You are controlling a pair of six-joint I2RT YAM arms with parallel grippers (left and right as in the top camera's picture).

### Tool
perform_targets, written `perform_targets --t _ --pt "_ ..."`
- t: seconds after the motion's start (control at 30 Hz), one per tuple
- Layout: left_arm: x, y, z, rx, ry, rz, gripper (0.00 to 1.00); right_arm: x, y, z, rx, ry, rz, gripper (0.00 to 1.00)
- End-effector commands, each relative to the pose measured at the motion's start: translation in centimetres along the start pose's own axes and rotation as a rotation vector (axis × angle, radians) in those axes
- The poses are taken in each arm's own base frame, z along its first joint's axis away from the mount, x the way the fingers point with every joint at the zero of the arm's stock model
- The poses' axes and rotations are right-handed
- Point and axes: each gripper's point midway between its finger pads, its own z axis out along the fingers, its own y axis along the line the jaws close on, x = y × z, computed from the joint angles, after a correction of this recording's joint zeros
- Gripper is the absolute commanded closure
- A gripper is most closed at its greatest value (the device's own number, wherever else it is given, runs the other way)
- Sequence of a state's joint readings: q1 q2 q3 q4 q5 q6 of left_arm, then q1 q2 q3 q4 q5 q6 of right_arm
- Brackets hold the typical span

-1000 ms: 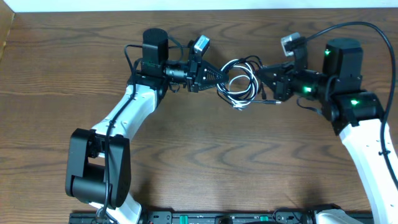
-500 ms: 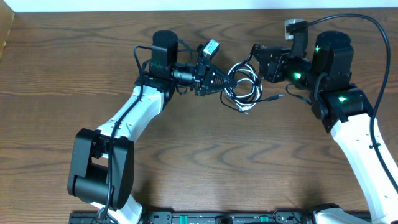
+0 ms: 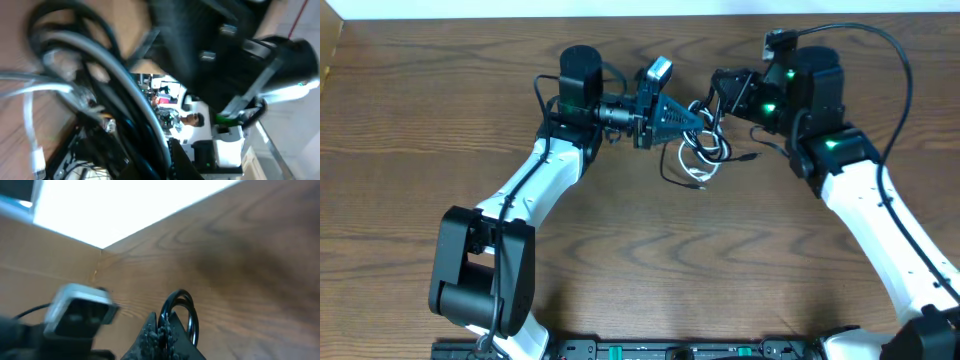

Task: Untangle cables

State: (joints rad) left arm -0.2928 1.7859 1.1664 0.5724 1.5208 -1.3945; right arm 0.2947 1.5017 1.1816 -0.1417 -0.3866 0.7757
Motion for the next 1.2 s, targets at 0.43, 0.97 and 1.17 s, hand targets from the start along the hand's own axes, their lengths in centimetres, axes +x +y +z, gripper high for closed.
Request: perform_targets --t 0.43,0.97,1.17 --pt "-0.6 -3.7 -0.1 0.035 -0.042 0.100 0.92 6.1 1.5 1.8 -0.003 0.184 0.138 0.99" --pt "-0.6 -3.8 -0.3 0.036 -0.046 0.110 0.92 8.2 2.4 2.7 -0.063 0.267 0.081 0.99" --pt "-0.6 -3.8 -0.3 0.036 -0.047 0.110 0.93 9.5 3.1 3.4 -0.092 0.310 0.073 0.99"
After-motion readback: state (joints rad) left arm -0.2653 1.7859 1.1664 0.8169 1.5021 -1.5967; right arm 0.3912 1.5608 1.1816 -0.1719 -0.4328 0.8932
